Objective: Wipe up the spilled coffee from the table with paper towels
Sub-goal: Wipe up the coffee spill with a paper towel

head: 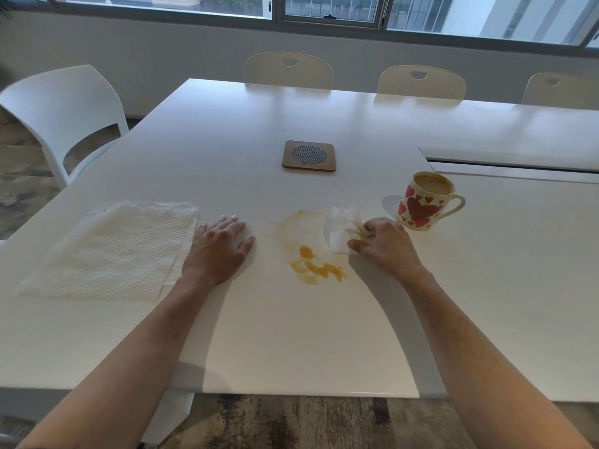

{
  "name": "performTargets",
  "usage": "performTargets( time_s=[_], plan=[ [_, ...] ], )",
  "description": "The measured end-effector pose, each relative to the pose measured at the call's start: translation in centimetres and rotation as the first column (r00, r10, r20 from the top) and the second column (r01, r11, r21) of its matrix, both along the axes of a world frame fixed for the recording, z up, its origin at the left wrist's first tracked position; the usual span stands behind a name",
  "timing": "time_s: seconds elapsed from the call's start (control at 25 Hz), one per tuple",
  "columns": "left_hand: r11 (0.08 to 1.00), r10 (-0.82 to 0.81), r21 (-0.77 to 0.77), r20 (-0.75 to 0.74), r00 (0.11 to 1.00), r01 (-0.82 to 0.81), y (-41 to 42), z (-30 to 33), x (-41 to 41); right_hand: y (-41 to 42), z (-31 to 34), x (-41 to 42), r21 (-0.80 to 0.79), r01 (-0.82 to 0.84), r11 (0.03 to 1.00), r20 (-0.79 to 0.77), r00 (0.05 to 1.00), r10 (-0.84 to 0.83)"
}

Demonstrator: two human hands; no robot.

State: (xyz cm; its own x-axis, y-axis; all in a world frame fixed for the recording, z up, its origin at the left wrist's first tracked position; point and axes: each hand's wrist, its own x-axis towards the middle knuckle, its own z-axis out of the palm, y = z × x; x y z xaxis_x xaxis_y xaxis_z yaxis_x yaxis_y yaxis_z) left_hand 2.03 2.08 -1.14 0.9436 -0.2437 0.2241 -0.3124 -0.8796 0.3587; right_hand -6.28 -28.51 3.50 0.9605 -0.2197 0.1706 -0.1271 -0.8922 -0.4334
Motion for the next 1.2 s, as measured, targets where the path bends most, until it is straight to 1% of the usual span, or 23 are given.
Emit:
performTargets(
  time_s=[0.08,0.2,0.28,0.32,0.36,0.4,0.48,0.56,0.64,0.68,0.8,0.88,0.96,1.12,1.2],
  plan=[
    [1.000,0.000,0.001,0.003,1.000,0.000,0.0,0.0,0.0,0.4,-0.3,-0.1,-0.014,0.017,1.000,0.032,0.999,-0.016],
    [1.000,0.002,-0.003,0.001,1.000,-0.002,0.0,0.0,0.0,0.8,-0.3,-0.1,0.024,0.026,0.999,0.075,0.997,-0.028],
    [1.000,0.004,-0.002,0.000,1.000,-0.004,0.0,0.1,-0.1,0.8,-0.1,0.2,0.037,0.021,0.999,0.133,0.991,-0.026],
    [1.000,0.003,-0.001,0.001,1.000,-0.003,0.0,0.1,0.0,0.7,-0.1,0.3,0.017,0.023,1.000,0.173,0.985,-0.026],
    [1.000,0.002,-0.001,0.002,1.000,-0.002,0.0,0.0,-0.1,0.5,-0.1,0.5,-0.043,0.037,0.998,0.220,0.975,-0.027],
    [1.000,0.002,-0.003,0.004,1.000,-0.002,0.0,0.0,-0.1,0.3,-0.2,0.7,-0.138,0.068,0.988,0.257,0.966,-0.031],
    [1.000,0.003,-0.006,0.005,1.000,-0.003,0.0,0.1,-0.1,0.2,-0.5,0.9,-0.336,0.165,0.927,0.294,0.954,-0.063],
    [1.000,0.005,-0.009,0.007,1.000,-0.005,0.0,0.2,-0.1,0.7,-0.4,1.0,-0.457,0.206,0.865,0.245,0.964,-0.101],
    [1.000,0.005,-0.009,0.010,1.000,-0.005,0.0,0.2,-0.2,1.5,-0.4,1.1,-0.499,0.173,0.849,0.126,0.984,-0.127],
    [1.000,0.005,-0.008,0.009,1.000,-0.005,0.0,0.2,-0.2,1.8,-0.3,1.1,-0.481,0.148,0.864,0.072,0.989,-0.130],
    [1.000,0.005,-0.010,0.010,1.000,-0.005,0.0,0.2,-0.2,2.1,-0.3,1.1,-0.324,0.047,0.945,-0.024,0.998,-0.058],
    [1.000,0.004,-0.011,0.012,1.000,-0.004,0.1,0.2,-0.2,2.4,-0.2,1.0,-0.263,-0.022,0.964,-0.106,0.994,-0.006],
    [1.000,0.003,-0.011,0.011,1.000,-0.003,0.0,0.2,-0.2,2.7,-0.2,0.9,-0.207,-0.049,0.977,-0.164,0.986,0.015],
    [1.000,0.003,-0.011,0.011,1.000,-0.003,0.0,0.2,-0.2,3.2,-0.5,1.5,-0.076,-0.035,0.997,-0.142,0.990,0.024],
    [1.000,0.003,-0.013,0.009,1.000,-0.003,0.0,0.2,-0.2,3.4,-0.8,2.1,-0.043,-0.027,0.999,-0.147,0.989,0.020]
  ],
)
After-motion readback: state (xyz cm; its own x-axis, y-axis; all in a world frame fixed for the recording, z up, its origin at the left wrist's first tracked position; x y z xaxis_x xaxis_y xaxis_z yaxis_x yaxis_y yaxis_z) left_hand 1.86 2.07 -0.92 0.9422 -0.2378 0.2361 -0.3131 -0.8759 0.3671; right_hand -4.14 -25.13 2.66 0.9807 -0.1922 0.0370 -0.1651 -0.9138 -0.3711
